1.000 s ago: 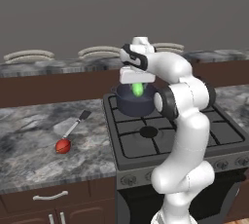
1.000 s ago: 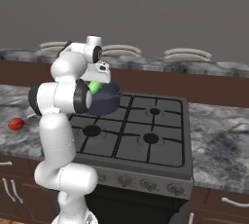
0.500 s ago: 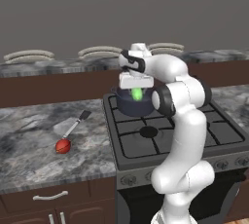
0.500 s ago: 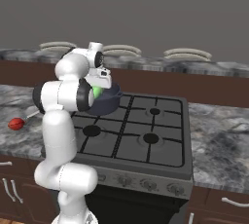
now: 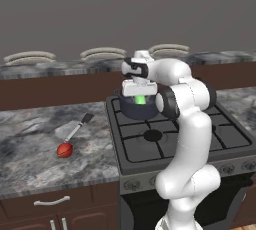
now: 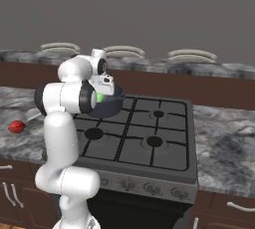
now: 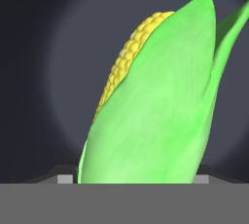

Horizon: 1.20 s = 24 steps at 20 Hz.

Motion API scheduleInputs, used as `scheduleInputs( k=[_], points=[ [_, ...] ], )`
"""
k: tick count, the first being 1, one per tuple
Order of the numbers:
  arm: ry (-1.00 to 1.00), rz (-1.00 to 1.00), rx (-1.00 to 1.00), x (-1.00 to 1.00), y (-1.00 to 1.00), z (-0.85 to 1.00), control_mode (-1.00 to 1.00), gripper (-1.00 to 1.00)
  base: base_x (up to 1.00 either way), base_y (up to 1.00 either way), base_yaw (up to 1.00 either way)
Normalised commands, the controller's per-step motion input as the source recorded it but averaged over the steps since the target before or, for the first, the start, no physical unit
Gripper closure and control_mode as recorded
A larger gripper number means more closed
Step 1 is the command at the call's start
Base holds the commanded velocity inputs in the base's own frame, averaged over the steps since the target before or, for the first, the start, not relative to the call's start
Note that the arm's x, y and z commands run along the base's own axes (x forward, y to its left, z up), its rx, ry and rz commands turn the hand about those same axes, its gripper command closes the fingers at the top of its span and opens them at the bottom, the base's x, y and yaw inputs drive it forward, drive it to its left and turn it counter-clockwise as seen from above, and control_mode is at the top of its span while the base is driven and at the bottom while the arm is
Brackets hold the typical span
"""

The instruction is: Put the corn and onion in the pot. Retrieve the spatula and lightly stir the vegetables in the pot.

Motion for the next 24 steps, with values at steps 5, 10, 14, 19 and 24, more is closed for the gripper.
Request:
scheduleInputs(
  k=[5,10,14,19,24],
  points=[
    [0.0,0.0,0.0,0.0,0.0,-0.03,-1.0,1.0,0.0,0.0,0.0],
    [0.0,0.0,0.0,0.0,0.0,0.0,-1.0,1.0,0.0,0.0,0.0],
    [0.0,0.0,0.0,0.0,0.0,0.0,-1.0,-1.0,0.0,0.0,0.0],
    [0.0,0.0,0.0,0.0,0.0,0.0,-1.0,-1.0,0.0,0.0,0.0],
    [0.0,0.0,0.0,0.0,0.0,0.02,-1.0,-1.0,0.0,0.0,0.0]
  ],
)
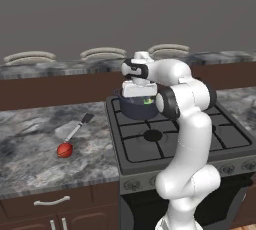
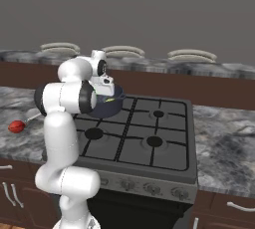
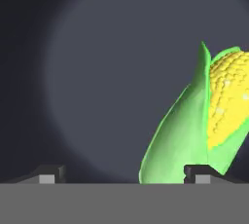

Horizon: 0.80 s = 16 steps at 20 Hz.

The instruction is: Put the corn and onion in the pot. Retrieve the spatula and lightly stir the vegetables in the pot.

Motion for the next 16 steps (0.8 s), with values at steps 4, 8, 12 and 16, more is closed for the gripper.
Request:
scheduleInputs(
  k=[4,8,12,16],
  points=[
    [-0.03,0.0,0.0,-0.01,0.0,0.37,-1.0,-1.0,0.0,0.0,0.0],
    [-0.17,0.0,0.0,-0.36,0.06,0.66,-1.0,-1.0,0.0,0.0,0.0],
    [-0.33,0.0,0.0,-0.7,0.38,0.26,-1.0,-1.0,0.0,0.0,0.0],
    [-0.44,-0.05,0.0,-1.0,0.65,0.0,-1.0,-1.0,0.0,0.0,0.0]
  ],
)
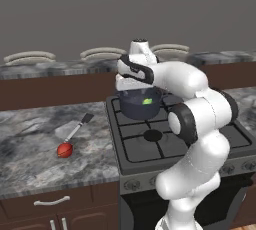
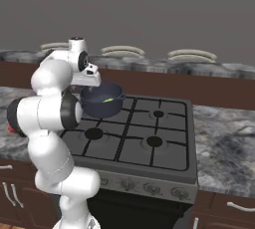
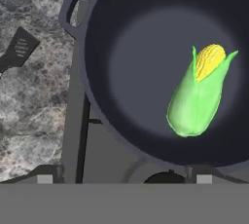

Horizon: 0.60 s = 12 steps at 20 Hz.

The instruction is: Put the corn and onion in the pot. Retrieve the spatula and lightly stir the vegetables in the pot.

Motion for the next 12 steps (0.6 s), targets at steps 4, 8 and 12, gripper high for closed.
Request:
scheduleInputs(
  k=[4,8,12],
  points=[
    [-0.48,-0.2,0.0,-0.85,0.59,0.0,-1.0,-1.0,0.0,0.0,0.0],
    [-0.14,-0.2,0.04,-0.81,0.48,0.0,-1.0,-1.0,0.0,0.0,0.0],
    [0.19,-0.01,0.02,-0.49,0.39,0.07,-1.0,-1.0,0.0,0.0,0.0]
  ],
)
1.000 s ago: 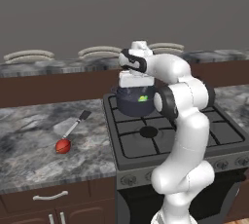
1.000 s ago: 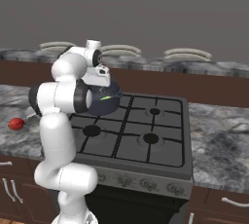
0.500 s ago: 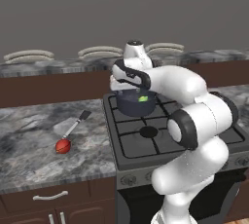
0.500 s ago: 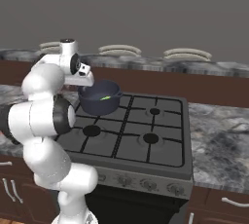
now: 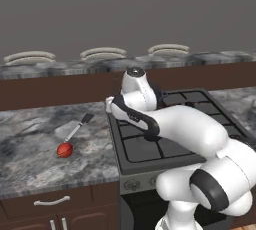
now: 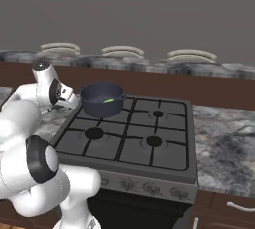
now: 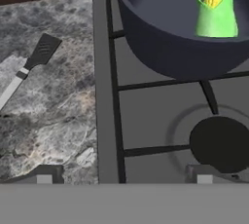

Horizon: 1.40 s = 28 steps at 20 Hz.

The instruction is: Put the corn and onion in the pot. Retrieve the spatula and lightly stir the vegetables in the pot.

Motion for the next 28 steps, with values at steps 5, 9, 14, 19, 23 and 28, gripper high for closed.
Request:
scheduleInputs(
  k=[5,9,14,19,23,28],
  points=[
    [0.16,0.07,0.0,-0.1,0.66,-0.3,-1.0,-1.0,0.0,0.0,0.0],
    [0.16,0.03,-0.03,0.12,0.93,-0.33,-1.0,-1.0,0.0,0.0,0.0],
    [0.07,0.0,-0.06,0.34,1.0,-0.34,-1.0,-1.0,0.0,0.0,0.0],
    [0.07,0.05,0.0,0.2,0.79,-0.14,-1.0,-1.0,0.0,0.0,0.0],
    [0.02,0.11,0.0,0.0,0.35,-0.02,-1.0,-1.0,0.0,0.0,0.0],
    [0.05,0.09,0.0,-0.05,0.33,-0.07,-1.0,-1.0,0.0,0.0,0.0]
  ],
)
